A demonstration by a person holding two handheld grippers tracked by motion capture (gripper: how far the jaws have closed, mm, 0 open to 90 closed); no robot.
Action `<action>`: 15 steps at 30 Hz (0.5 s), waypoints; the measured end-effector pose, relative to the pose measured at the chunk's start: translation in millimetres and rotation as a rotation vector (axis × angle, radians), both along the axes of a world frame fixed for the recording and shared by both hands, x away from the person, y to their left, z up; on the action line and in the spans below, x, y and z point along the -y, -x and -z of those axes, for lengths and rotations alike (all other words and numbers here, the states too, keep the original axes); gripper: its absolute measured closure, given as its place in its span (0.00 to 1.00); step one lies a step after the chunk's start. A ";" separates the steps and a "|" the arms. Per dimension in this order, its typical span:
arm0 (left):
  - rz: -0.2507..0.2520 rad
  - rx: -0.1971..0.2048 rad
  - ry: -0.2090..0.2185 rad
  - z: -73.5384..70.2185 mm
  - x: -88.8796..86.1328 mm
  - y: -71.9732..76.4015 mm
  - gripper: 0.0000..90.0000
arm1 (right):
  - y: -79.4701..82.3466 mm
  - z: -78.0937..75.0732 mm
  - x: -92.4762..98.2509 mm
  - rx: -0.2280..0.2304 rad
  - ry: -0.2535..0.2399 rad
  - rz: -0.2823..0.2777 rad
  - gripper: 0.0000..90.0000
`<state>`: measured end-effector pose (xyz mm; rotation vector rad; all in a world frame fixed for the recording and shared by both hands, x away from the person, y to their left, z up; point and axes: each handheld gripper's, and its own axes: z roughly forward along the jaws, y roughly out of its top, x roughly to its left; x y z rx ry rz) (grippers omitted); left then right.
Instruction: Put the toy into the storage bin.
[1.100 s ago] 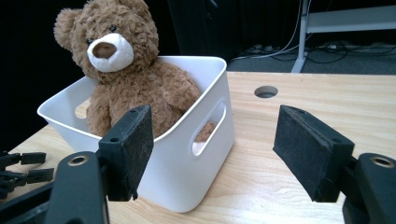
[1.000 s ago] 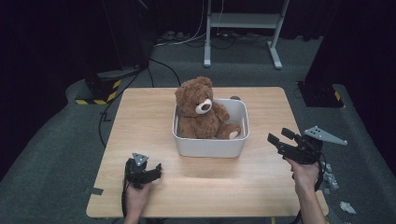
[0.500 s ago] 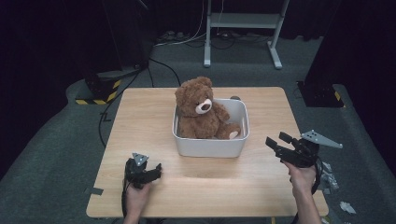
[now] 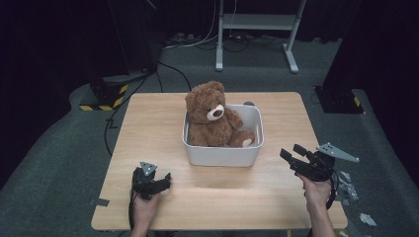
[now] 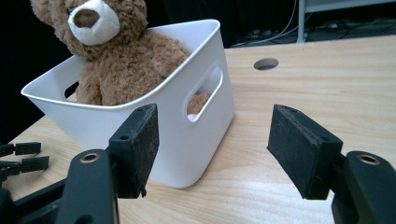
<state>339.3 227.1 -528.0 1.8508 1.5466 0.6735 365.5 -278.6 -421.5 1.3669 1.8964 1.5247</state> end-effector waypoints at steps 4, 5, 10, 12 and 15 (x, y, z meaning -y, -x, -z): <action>0.000 0.000 0.000 0.0 0.0 0.0 0.23 | -0.1 4.9 2.7 -0.014 -0.004 0.003 0.38; 0.000 0.000 0.000 0.0 0.0 0.0 0.23 | -0.2 6.2 3.2 -0.015 -0.008 0.003 0.39; 0.000 0.000 0.000 0.0 0.0 0.0 0.23 | -0.8 13.2 3.8 -0.032 0.000 0.003 0.40; 0.000 0.000 0.000 0.0 0.0 0.0 0.23 | -2.9 16.0 4.0 -0.042 0.015 0.001 0.40; 0.001 0.000 0.000 0.0 0.0 0.0 0.23 | -4.7 19.2 4.0 -0.055 0.013 0.004 0.40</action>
